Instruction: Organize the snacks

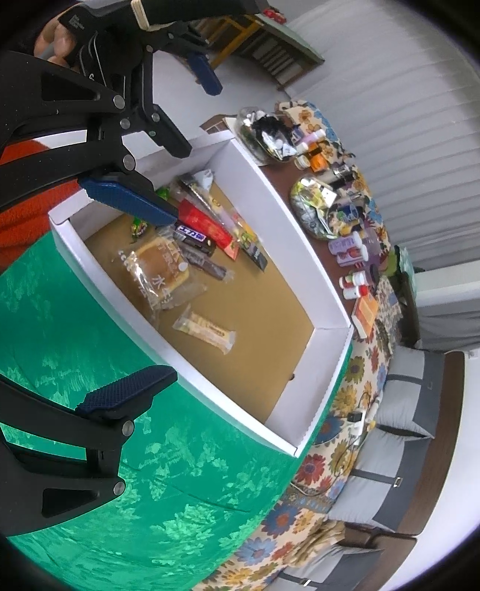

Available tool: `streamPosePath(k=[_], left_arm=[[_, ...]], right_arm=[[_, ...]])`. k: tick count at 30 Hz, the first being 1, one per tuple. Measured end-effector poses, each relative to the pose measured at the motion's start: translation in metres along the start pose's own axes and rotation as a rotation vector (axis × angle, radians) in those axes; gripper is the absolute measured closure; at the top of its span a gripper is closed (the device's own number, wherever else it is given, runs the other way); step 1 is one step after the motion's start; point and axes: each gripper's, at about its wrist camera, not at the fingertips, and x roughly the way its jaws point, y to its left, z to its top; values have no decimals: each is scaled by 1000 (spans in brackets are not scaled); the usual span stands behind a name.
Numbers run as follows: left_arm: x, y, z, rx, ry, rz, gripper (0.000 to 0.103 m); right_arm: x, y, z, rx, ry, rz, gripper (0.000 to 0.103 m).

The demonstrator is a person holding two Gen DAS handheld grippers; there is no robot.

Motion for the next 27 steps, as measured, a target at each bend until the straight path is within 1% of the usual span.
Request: streamPosePath(k=[7,19,23,27], left_arm=[[-4,3,2,5,-20,0,1],[-4,10,2,-8,-21,7,1],[-3,11,3,-11,-13,-14,1],[-5,13,3,-26,-13,-18,0]], right_arm=[[6,8,2,-9,12,3,21],[8,14,4,-18,14,7,21],[10,17,4,-21,15,8,21],[11,19,4,-21,14,12,21]])
